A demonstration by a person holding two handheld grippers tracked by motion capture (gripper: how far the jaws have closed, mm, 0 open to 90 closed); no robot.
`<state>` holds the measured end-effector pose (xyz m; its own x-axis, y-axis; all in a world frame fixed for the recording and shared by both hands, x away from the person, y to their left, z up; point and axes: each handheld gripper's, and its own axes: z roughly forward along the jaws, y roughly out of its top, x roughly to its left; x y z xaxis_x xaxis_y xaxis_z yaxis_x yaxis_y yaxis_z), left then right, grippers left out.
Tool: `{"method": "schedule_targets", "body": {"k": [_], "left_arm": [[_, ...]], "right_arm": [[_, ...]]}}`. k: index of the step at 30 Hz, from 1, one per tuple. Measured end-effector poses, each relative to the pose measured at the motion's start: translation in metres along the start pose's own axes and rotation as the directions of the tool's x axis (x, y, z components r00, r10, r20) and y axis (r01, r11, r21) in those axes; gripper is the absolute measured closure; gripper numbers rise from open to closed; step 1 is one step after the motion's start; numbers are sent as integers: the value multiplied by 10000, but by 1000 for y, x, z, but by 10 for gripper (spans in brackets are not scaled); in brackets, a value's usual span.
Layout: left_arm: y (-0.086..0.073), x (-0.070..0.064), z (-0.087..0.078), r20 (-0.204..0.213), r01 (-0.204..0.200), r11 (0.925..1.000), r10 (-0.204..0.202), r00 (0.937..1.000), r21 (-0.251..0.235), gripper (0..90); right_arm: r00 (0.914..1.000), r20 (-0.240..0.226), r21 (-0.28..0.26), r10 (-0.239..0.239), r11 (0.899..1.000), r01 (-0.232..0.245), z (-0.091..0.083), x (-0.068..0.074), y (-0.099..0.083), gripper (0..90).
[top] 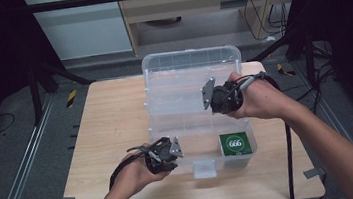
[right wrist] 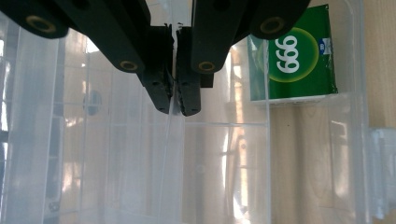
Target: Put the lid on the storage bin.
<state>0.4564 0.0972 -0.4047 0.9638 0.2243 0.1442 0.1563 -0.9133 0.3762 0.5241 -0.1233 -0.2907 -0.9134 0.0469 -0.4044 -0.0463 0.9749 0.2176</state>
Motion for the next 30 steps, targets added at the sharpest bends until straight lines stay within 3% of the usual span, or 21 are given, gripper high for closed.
{"method": "schedule_targets", "body": {"k": [7,13,15,17,18,21,22,23,24,25,26,30], "left_arm": [[4,6,3,-111,266,9996,-267,9996,-82,803],[4,7,3,-49,110,9999,-110,9999,-50,802],[2,3,3,23,763,9971,-763,9971,-63,800],[1,4,3,50,607,9981,-606,9981,-79,799],[2,8,3,-2,-45,10000,45,10000,-14,800],[2,8,3,-3,-29,10000,29,10000,-43,801],[2,5,3,27,262,9996,-262,9997,-40,800],[2,5,3,27,262,9996,-262,9997,-40,800],[3,8,3,-12,-142,9998,142,9999,-121,800],[3,8,3,-4,-173,9998,173,9999,-136,801],[1,3,3,70,607,9981,-606,9981,-52,801],[-3,5,2,195,704,9975,-702,9973,-92,799]], "right_arm": [[9996,134,-18,230,9997,-230,7,-14,0,866],[9999,130,-34,-57,10000,58,2,0,0,875],[10000,36,-57,-85,9999,86,1,7,-1,874],[10000,-24,-91,-80,9999,80,0,10,-2,874],[9999,-95,-173,-77,9998,75,-1,15,-5,869],[9999,-103,-173,1,9998,-3,-1,18,-7,868],[9999,-94,-230,38,9997,-40,-1,20,-8,868],[9999,-94,-230,38,9997,-40,-1,20,-8,868],[9999,-99,-259,34,9997,-37,-1,21,-8,868],[9999,-91,-248,56,9997,-59,-1,22,-8,867],[9999,-99,-236,86,9997,-88,-1,22,-8,868],[9996,-260,-239,54,9997,-60,-1,26,-8,864]]}}
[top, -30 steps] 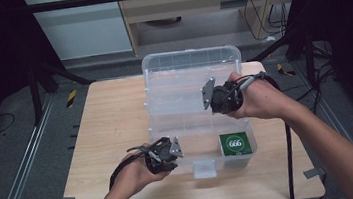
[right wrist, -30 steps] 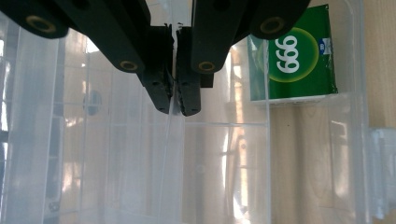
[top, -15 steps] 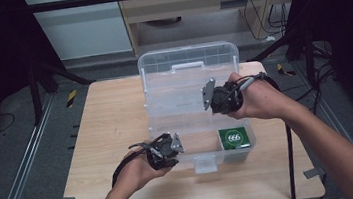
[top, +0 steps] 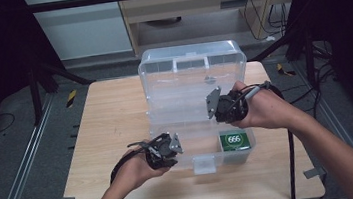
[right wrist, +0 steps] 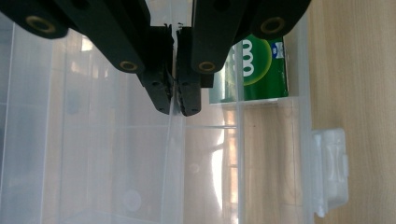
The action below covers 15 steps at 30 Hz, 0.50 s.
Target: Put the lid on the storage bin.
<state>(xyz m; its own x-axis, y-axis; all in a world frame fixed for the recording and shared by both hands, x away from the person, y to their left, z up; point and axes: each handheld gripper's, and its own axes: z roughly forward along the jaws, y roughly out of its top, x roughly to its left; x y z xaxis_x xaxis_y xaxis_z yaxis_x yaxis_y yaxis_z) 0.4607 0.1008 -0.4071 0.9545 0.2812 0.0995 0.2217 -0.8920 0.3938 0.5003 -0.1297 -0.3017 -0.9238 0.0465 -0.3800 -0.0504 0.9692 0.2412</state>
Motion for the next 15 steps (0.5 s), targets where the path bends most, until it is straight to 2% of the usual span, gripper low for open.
{"method": "schedule_targets", "body": {"k": [7,8,9,15], "left_arm": [[-2,1,0,11,-109,9999,109,9999,-89,798],[-2,1,-2,-490,-91,9999,89,9988,-43,797],[-1,2,0,-16,-227,9997,227,9997,-57,797],[-2,1,0,-20,-178,9998,177,9998,-78,796]], "right_arm": [[9999,-107,-138,45,9999,-47,0,0,-1,866],[9999,-133,-169,61,9998,-63,0,0,-2,867],[9999,-156,-201,64,9998,-67,0,1,-2,869],[9994,-339,-264,44,9996,-53,2,7,-4,869]]}}
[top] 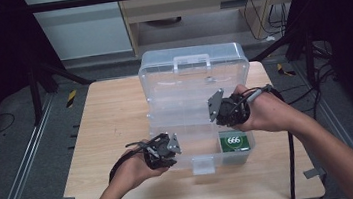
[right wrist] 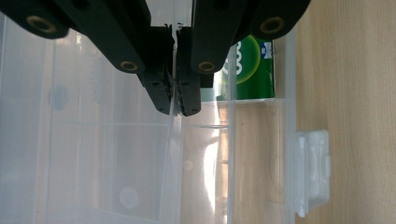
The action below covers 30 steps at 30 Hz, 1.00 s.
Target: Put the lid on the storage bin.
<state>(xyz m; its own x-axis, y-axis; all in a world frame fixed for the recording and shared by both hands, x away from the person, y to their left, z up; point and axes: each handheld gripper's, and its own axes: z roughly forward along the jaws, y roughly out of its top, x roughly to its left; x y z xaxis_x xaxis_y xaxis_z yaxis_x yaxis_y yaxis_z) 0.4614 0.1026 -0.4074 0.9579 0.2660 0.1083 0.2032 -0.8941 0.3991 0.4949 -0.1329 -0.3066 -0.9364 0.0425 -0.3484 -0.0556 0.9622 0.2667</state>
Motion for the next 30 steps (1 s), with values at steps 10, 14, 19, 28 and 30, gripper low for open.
{"method": "schedule_targets", "body": {"k": [10,14,19,28,30], "left_arm": [[1,-1,0,-68,-81,10000,81,9999,58,793],[1,-1,0,-102,-235,9997,236,9997,85,792],[4,1,-1,-126,-1023,9947,1024,9947,77,797],[3,-2,-1,-253,-862,9963,862,9960,35,788],[2,-2,-1,-283,-773,9970,771,9966,-66,749]], "right_arm": [[9998,-170,98,-82,9999,83,0,0,0,862],[9996,-253,102,-155,9998,158,0,0,1,864],[9994,-302,127,-194,9997,198,-1,1,-1,865],[9993,-292,101,-247,9996,250,-1,4,-3,861],[9993,-292,90,-230,9997,232,-1,4,-3,860]]}}
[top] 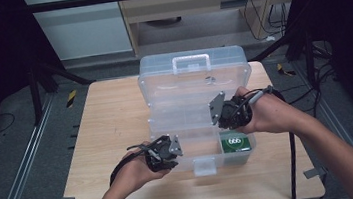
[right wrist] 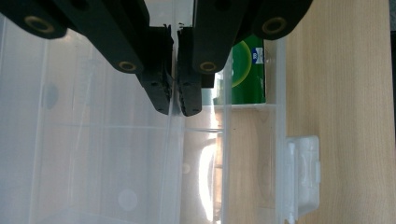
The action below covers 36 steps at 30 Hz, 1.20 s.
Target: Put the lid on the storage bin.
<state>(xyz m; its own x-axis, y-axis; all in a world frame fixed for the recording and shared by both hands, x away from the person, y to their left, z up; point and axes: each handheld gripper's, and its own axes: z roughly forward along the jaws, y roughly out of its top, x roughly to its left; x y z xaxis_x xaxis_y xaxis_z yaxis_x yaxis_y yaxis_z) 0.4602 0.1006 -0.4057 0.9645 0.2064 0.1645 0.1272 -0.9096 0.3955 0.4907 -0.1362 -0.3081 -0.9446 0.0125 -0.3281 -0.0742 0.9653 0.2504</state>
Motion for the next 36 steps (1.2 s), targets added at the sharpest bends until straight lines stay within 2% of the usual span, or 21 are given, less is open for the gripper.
{"method": "schedule_targets", "body": {"k": [2,3,4,9,15,16,17,18,19,20,21,23,25,27,28,29,31,32,34,35,36], "left_arm": [[-1,0,-1,-147,-55,10000,55,9999,-27,753],[-2,-4,-1,-12,516,9986,-516,9987,-60,754],[-3,-6,-1,-19,672,9977,-672,9977,-76,755],[-2,-8,0,-52,883,9960,-884,9961,-120,760],[-3,-8,-1,-89,828,9963,-830,9965,-232,763],[-3,-3,-2,-196,137,9996,-141,9997,-242,755],[-4,-9,-3,-238,863,9958,-871,9959,-321,735],[-4,-7,-9,-354,500,9975,-518,9980,-508,690],[-4,-7,-9,-354,500,9975,-518,9980,-508,667],[-5,-6,-14,-443,208,9977,-236,9987,-642,667],[-6,-7,-20,-482,276,9955,-321,9983,-902,617],[-7,-9,-30,-531,354,9915,-424,9977,-1256,579],[-8,-11,-48,-268,552,9828,-608,9978,-1764,575],[-8,-11,-54,-146,620,9799,-659,9977,-1894,579],[-9,-11,-66,174,865,9729,-847,9963,-2143,587],[-9,-11,-66,174,865,9729,-847,9963,-2143,596],[-10,-7,-81,447,1289,9626,-1217,9916,-2381,605],[-11,-5,-86,517,1358,9602,-1269,9906,-2441,616],[-14,0,-99,388,1453,9565,-1400,9894,-2529,639],[-17,5,-112,440,2005,9522,-1956,9797,-2304,674],[-17,5,-112,440,2005,9522,-1956,9797,-2304,695]], "right_arm": [[10000,-3,3,-11,10000,11,0,0,0,860],[10000,3,0,-24,10000,24,0,0,0,860],[10000,9,9,-14,10000,14,0,1,0,860],[10000,5,30,-83,10000,83,0,2,0,862],[9999,-96,-27,-108,9999,108,2,5,-1,862],[9999,-43,-33,-131,9999,131,2,5,-1,861],[9999,-9,-17,-156,9999,156,2,6,-2,860],[9999,-30,-50,-137,9999,137,2,6,-2,859],[9999,-30,-50,-137,9999,137,2,6,-2,859],[9999,-24,-59,-133,9999,133,2,7,-3,859],[9999,-21,-68,-155,9999,155,2,7,-3,859],[9998,-38,-70,-173,9998,172,2,7,-3,855],[9997,9,-78,-224,9997,224,2,7,-3,851],[9997,49,-37,-247,9997,248,2,8,-2,850],[9997,53,-51,-235,9997,235,2,8,-2,850],[9997,53,-51,-235,9997,235,2,8,-2,850],[9997,71,-81,-217,9997,217,3,9,-3,849],[9997,100,-72,-218,9997,219,3,10,-3,849],[9997,108,-70,-229,9997,230,3,10,-3,847],[9996,143,-82,-249,9997,250,3,11,-3,843],[9995,177,-55,-269,9996,270,3,11,-3,843]]}}
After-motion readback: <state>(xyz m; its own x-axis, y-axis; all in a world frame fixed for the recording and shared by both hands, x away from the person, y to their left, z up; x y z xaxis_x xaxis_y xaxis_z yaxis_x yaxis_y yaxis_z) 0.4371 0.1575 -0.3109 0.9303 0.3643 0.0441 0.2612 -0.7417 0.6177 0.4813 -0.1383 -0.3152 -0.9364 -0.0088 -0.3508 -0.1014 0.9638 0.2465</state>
